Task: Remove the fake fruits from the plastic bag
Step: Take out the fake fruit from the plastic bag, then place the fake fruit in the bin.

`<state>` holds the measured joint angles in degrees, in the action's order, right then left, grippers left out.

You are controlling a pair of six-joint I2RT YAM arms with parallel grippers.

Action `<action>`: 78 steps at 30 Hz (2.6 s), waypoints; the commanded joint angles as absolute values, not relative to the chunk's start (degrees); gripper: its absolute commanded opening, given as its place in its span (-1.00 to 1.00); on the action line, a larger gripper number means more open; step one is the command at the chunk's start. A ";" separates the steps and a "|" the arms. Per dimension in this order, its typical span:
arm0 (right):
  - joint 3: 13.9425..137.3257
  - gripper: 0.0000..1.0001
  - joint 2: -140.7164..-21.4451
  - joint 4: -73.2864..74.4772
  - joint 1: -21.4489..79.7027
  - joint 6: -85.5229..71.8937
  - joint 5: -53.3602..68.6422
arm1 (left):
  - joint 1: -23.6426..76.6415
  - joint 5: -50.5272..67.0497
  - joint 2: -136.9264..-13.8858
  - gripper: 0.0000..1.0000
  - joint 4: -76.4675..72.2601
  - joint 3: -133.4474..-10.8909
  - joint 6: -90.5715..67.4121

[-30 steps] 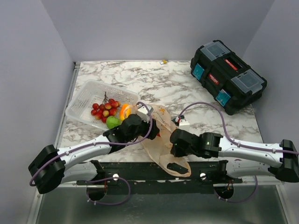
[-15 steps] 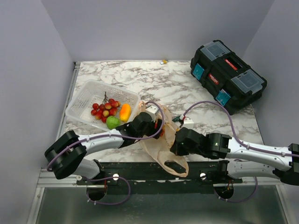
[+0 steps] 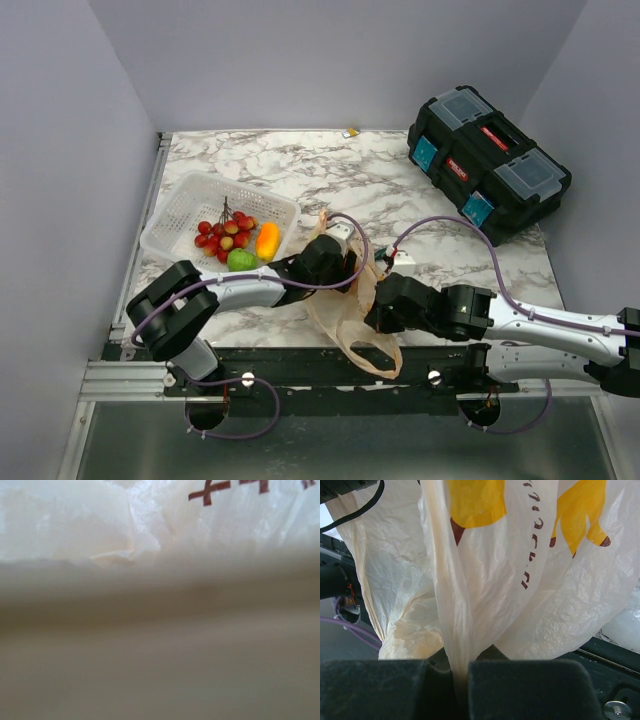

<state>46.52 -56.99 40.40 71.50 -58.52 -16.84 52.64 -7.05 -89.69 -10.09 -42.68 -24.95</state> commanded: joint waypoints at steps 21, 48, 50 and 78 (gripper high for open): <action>47.88 -0.99 -54.85 43.63 71.41 -59.24 -22.70 | 52.82 2.99 -68.29 -0.90 -0.09 -38.52 -19.48; 46.94 -0.99 -49.16 42.46 71.44 -62.22 -27.89 | 52.82 50.46 -48.50 -1.00 2.52 -42.49 -10.76; 46.93 -0.99 -49.37 42.13 71.44 -62.35 -27.63 | 52.82 52.01 -48.12 -1.00 3.21 -44.21 -11.18; 47.52 -0.99 -48.65 42.27 71.45 -61.90 -26.85 | 42.38 -53.23 -44.25 -1.00 12.90 -56.86 1.27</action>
<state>46.54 -48.99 42.48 71.50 -61.47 -26.33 43.81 -32.82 -39.57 7.66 -60.27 -11.55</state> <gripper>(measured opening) 0.009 0.591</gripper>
